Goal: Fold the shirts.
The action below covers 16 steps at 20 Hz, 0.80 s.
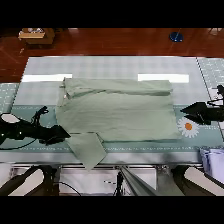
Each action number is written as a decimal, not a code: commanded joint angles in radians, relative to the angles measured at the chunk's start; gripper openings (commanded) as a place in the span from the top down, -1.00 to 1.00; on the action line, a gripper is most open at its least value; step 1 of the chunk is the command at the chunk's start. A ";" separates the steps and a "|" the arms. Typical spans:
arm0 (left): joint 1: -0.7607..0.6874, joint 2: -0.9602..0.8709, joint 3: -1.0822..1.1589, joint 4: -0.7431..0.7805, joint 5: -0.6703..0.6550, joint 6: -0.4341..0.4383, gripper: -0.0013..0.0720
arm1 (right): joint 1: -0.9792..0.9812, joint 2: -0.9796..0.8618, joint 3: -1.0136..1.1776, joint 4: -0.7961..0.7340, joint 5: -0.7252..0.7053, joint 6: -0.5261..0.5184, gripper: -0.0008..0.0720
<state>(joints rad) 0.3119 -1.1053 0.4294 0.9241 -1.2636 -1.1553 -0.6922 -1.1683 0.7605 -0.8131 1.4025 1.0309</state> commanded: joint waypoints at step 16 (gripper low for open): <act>-0.080 -0.106 0.000 -0.079 0.093 0.019 0.92 | -0.160 0.036 -0.126 -0.259 0.003 0.171 -0.51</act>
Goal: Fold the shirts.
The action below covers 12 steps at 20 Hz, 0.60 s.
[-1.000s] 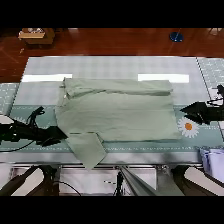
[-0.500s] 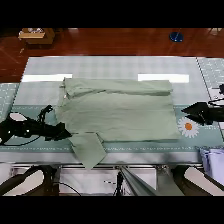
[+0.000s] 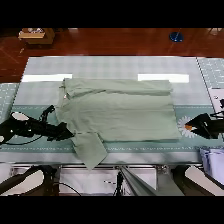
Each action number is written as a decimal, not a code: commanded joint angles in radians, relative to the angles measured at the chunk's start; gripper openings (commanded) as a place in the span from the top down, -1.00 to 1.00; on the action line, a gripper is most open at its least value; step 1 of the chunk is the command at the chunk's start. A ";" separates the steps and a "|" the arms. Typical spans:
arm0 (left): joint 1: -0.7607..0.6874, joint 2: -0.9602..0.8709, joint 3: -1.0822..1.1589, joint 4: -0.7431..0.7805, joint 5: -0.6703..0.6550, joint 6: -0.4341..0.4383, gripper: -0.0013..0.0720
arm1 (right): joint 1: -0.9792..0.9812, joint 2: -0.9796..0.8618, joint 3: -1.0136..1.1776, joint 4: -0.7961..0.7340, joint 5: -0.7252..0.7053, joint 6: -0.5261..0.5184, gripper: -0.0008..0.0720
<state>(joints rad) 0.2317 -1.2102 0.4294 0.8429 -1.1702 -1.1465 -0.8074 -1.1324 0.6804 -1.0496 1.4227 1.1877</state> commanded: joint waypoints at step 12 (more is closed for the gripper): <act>0.000 -0.001 0.000 0.002 0.001 0.010 0.92 | -0.044 -0.056 -0.213 0.076 -0.177 -0.012 -0.14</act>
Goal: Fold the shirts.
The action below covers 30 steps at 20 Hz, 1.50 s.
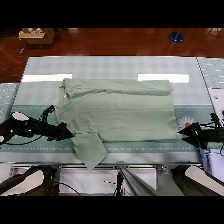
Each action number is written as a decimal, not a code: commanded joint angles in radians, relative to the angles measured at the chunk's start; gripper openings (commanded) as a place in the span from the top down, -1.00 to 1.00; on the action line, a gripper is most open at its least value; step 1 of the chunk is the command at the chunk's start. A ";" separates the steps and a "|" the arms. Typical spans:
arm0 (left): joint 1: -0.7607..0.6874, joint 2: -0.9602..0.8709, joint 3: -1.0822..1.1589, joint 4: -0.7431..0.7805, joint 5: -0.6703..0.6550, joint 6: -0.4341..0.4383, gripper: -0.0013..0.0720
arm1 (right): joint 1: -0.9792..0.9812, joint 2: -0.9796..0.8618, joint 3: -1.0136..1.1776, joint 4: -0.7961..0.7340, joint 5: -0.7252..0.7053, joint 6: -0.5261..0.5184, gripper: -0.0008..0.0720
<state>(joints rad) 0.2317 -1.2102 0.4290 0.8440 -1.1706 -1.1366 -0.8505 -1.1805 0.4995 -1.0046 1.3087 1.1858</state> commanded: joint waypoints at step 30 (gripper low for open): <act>-0.016 -0.035 0.547 -0.172 0.121 0.033 0.92 | 0.537 0.000 0.348 0.473 -0.524 -0.035 0.92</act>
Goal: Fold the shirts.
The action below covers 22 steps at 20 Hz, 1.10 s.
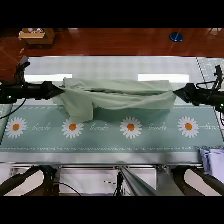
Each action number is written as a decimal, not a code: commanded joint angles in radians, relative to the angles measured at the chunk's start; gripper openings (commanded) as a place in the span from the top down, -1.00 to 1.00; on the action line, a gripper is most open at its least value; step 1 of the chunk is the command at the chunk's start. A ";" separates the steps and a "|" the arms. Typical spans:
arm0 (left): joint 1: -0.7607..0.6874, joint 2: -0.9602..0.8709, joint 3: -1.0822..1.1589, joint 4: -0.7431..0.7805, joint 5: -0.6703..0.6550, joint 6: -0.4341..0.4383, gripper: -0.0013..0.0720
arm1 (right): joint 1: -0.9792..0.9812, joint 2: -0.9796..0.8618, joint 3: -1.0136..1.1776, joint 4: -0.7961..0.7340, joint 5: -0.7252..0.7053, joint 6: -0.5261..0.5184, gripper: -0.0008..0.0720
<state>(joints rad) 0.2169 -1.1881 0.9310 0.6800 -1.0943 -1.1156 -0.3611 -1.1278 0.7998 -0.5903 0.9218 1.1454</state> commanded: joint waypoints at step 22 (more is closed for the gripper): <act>-0.004 -0.591 0.505 -0.098 0.041 -0.022 0.92 | 0.165 -0.520 0.394 0.132 -0.417 -0.009 0.92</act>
<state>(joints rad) 0.2138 -1.7401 1.4223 0.5827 -1.0607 -1.1362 -0.2092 -1.6268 1.1908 -0.4522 0.5468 1.1408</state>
